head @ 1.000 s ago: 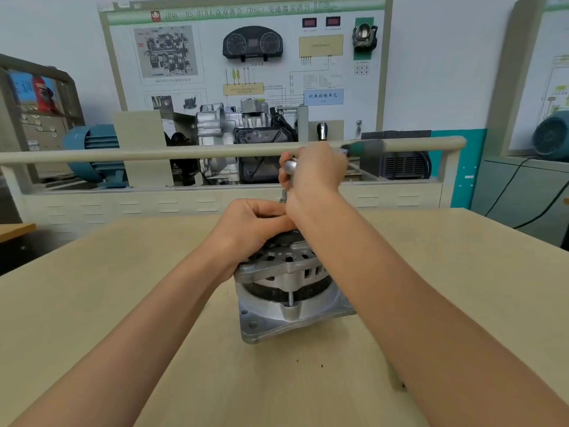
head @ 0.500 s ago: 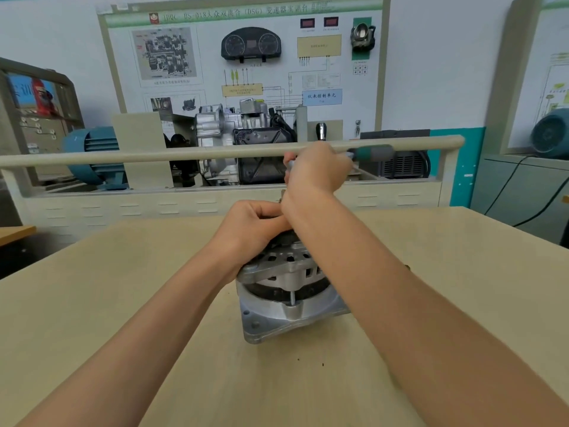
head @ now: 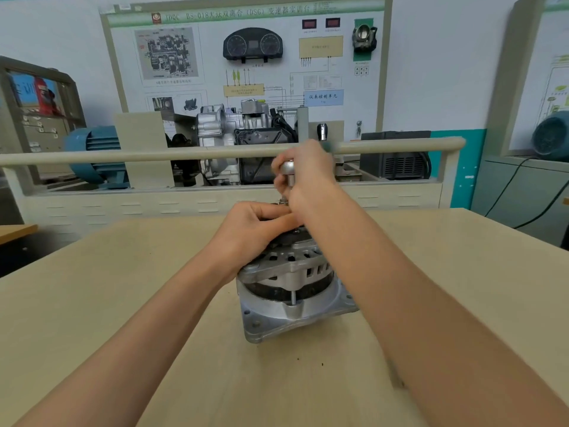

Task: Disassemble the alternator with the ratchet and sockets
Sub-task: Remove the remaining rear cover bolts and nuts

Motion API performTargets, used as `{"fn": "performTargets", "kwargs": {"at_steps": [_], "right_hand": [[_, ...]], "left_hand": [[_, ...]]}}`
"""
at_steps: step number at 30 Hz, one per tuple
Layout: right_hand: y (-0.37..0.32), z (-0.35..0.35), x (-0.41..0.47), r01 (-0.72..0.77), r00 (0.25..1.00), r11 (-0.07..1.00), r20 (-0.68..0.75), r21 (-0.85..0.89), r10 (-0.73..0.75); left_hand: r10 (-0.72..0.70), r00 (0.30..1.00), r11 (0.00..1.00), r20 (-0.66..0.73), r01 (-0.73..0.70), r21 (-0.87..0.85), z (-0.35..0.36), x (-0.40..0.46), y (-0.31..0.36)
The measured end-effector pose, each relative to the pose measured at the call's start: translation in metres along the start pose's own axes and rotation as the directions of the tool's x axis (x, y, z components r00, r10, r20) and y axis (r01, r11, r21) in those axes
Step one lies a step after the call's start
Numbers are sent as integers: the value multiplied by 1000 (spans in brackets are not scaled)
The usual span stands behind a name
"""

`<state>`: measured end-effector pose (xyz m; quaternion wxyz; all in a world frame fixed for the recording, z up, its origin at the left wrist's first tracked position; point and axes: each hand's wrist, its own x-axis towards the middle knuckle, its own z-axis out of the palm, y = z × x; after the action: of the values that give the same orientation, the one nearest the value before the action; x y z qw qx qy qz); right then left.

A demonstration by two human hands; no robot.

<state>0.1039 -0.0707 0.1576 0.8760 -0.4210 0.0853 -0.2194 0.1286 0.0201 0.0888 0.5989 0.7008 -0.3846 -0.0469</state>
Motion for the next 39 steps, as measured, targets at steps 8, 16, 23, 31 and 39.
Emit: {"fn": "performTargets", "kwargs": {"at_steps": [8,16,23,31,39], "right_hand": [[-15,-10,5,-294,929,955,227,-25,292],[-4,-5,-1,-141,979,990,148,-11,141],[-15,4,-5,8,997,988,-82,151,4],[-23,-1,12,-388,826,880,320,-272,463],[-22,4,11,-442,777,834,324,-329,540]], "left_hand": [[3,999,998,53,-7,62,-4,1,-2],[47,997,999,58,-47,8,-6,1,-6],[81,997,997,7,-81,18,-6,4,-6],[109,993,994,47,-110,19,-8,2,-8],[-29,984,994,176,10,107,-13,3,7]]}}
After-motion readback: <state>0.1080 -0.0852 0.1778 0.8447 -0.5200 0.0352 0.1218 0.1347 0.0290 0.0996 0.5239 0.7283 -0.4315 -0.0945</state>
